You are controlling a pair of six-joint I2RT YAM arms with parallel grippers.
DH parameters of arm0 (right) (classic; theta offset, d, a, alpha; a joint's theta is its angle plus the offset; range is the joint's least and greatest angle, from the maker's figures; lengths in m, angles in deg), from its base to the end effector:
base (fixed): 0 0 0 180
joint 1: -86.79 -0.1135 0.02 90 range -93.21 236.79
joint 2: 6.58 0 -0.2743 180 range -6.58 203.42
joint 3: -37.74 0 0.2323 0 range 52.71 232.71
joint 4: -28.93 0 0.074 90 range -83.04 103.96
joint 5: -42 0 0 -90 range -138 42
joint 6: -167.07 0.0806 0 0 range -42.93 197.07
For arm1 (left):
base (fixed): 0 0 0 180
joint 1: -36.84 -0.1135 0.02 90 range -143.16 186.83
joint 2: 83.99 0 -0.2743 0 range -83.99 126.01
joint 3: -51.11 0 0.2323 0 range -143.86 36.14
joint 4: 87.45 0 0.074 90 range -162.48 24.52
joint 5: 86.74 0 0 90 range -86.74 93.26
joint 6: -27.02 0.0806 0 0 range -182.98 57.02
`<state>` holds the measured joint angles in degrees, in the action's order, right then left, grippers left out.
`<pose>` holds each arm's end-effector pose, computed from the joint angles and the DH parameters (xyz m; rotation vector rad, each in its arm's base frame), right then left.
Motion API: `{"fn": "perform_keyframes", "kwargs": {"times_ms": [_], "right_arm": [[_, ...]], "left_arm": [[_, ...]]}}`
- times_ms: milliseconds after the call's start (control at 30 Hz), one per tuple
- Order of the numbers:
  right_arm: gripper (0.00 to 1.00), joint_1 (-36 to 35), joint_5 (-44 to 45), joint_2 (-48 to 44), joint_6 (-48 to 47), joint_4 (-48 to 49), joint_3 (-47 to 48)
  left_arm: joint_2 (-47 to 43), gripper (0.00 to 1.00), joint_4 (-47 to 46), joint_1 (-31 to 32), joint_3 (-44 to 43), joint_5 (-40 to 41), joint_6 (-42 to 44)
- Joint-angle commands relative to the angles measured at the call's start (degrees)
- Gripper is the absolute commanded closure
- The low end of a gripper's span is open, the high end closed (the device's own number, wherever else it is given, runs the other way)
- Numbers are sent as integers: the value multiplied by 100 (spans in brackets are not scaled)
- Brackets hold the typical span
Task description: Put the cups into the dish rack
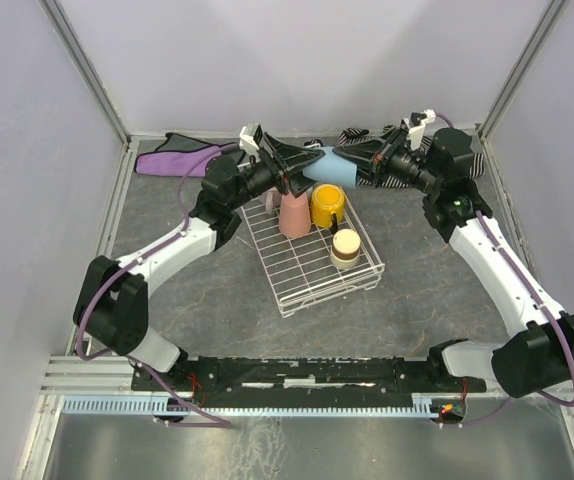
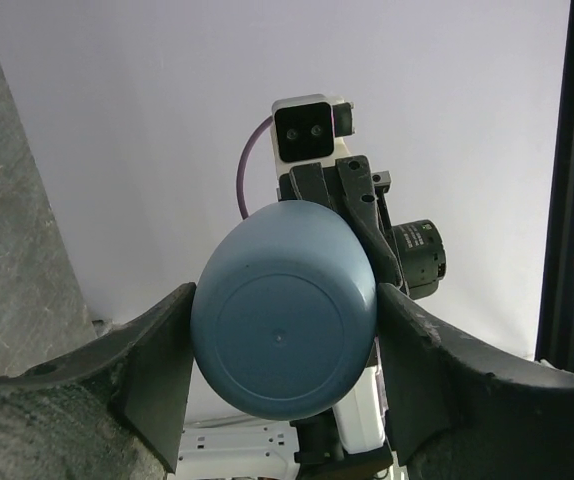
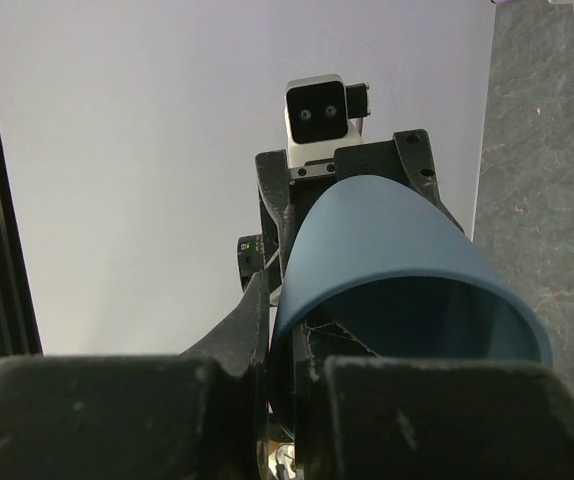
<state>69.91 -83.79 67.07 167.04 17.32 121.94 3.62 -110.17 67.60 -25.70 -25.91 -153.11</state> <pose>0.2834 0.1353 0.4167 0.6397 1.8623 1.8409 0.3047 -0.2271 0.3739 -0.3625 1.7209 -2.0112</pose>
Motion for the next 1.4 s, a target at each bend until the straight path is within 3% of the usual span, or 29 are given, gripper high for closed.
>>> {"fn": "perform_keyframes", "kwargs": {"times_ms": [0,33,233,400,567,733,967,1133,1367], "right_arm": [[94,-59,33,-46,-112,217,131],[86,-55,63,-63,-137,174,115],[34,31,86,-201,-534,-364,162],[17,493,-66,-411,-856,-889,45],[11,1272,-62,-715,-1695,-2222,-44],[11,1762,332,-723,-2943,-3603,284],[11,1767,432,-546,-3327,-3932,556],[11,1765,362,-544,-3310,-3877,475],[11,1768,351,-515,-3363,-3904,529]], "left_arm": [[-74,92,-582,76,141,101,-404],[-111,96,-571,66,170,127,-390],[-386,97,109,-11,105,132,155],[-827,97,1440,-204,-1,168,971],[-1129,97,3829,-198,-711,360,2676],[-1328,97,5701,63,-1039,1192,4265],[-1329,97,6829,938,-1006,2647,5085],[-1256,97,6979,1381,-657,3553,5403],[-508,97,7397,2179,-1161,4837,5803]]}}
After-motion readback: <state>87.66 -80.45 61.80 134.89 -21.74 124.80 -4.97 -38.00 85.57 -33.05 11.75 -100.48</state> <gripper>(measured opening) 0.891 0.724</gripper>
